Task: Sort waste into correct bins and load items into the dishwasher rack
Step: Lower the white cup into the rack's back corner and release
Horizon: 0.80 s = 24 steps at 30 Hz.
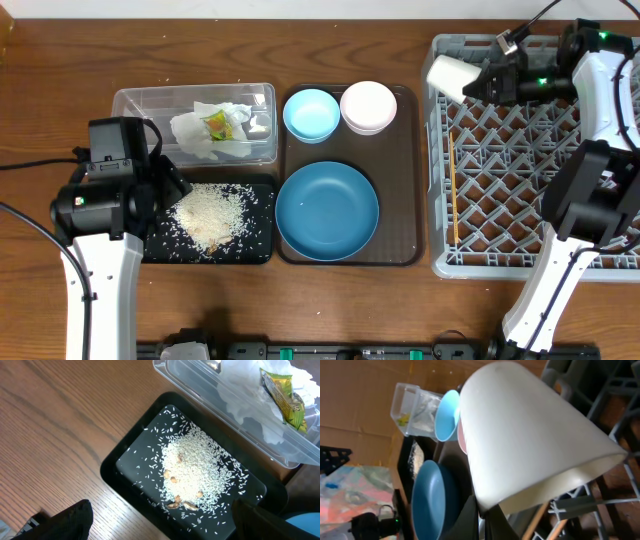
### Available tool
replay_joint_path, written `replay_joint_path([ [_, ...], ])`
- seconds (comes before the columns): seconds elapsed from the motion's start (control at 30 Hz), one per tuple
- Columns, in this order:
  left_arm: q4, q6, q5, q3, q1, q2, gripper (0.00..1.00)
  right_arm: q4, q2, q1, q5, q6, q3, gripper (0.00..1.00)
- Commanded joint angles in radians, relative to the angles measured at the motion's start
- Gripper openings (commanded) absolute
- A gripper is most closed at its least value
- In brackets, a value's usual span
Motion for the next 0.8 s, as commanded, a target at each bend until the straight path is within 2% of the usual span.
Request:
replay_joint_path([
  [0.0, -0.003, -0.002, -0.015, 0.020, 0.005, -0.002, 0.91, -0.003, 0.040, 0.000, 0.042, -0.035, -0.004, 0.01],
  [0.27, -0.003, -0.002, -0.015, 0.020, 0.005, -0.002, 0.91, 0.003, 0.040, 0.014, -0.123, -0.147, -0.004, 0.01],
  [0.77, -0.003, -0.002, -0.015, 0.020, 0.005, -0.002, 0.91, 0.059, 0.042, 0.035, -0.089, -0.174, -0.004, 0.01],
])
